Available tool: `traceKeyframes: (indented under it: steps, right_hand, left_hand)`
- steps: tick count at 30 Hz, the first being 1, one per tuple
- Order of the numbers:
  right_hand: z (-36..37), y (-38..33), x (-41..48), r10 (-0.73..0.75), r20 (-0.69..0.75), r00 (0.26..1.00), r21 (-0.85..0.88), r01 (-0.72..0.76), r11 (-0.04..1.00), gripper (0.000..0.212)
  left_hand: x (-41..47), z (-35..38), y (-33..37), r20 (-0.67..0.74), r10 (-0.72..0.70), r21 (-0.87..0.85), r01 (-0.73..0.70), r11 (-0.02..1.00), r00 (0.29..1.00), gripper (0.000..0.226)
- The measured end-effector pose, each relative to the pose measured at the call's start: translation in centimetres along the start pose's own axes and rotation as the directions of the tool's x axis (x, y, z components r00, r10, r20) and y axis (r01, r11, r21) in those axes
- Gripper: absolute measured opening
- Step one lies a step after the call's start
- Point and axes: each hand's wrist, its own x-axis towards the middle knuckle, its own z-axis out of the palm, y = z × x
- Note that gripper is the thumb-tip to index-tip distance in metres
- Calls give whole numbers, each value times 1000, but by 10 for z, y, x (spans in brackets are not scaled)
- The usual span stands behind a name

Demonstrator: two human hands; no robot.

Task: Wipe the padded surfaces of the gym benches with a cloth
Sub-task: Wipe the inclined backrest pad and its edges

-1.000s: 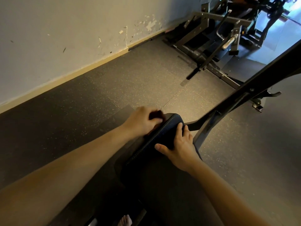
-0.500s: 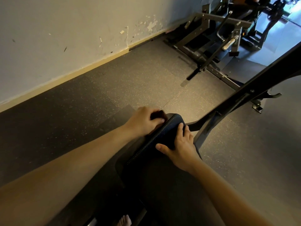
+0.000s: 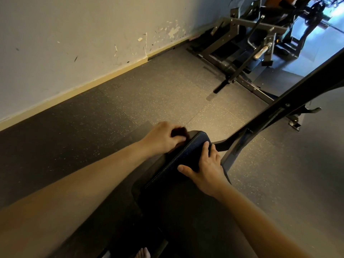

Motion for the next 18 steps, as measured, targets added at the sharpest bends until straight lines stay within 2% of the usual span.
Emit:
traceKeyframes:
  steps: [2,5,7,10,13,14,15,16,18]
  right_hand:
    - [0,1,0,0,-5,1000,4,0,1000,129]
    - [1,3,0,-10,-18,1000,-3,10,1000,126]
    - [2,4,0,-14,-31,999,-5,14,1000,125]
    - [2,4,0,-22,-24,999,-1,22,1000,125]
    - [1,4,0,-26,-25,999,5,26,1000,126]
    - [1,4,0,-27,-27,999,5,27,1000,125]
    - [0,4,-1,-28,-29,999,7,28,1000,124]
    - [0,5,0,-29,-30,999,11,29,1000,124]
    - [1,5,0,-26,-34,999,14,27,1000,124]
  left_hand:
    - [21,9,4,-64,-27,-27,26,999,998,17]
    - [19,12,3,-86,-55,-62,50,997,995,17]
    - [-5,4,1,-19,-71,-129,68,989,997,16]
    - [-52,-22,-6,159,-102,-243,139,960,982,9]
    - [-79,-48,-10,294,-172,-257,251,933,940,11]
    - [-77,-52,-9,265,-208,-242,274,931,942,13]
    - [-71,-52,-6,177,-239,-252,279,926,955,14]
    - [-59,-49,-4,56,-263,-293,268,918,963,16]
    - [-29,-40,5,-188,-304,-396,212,894,934,20]
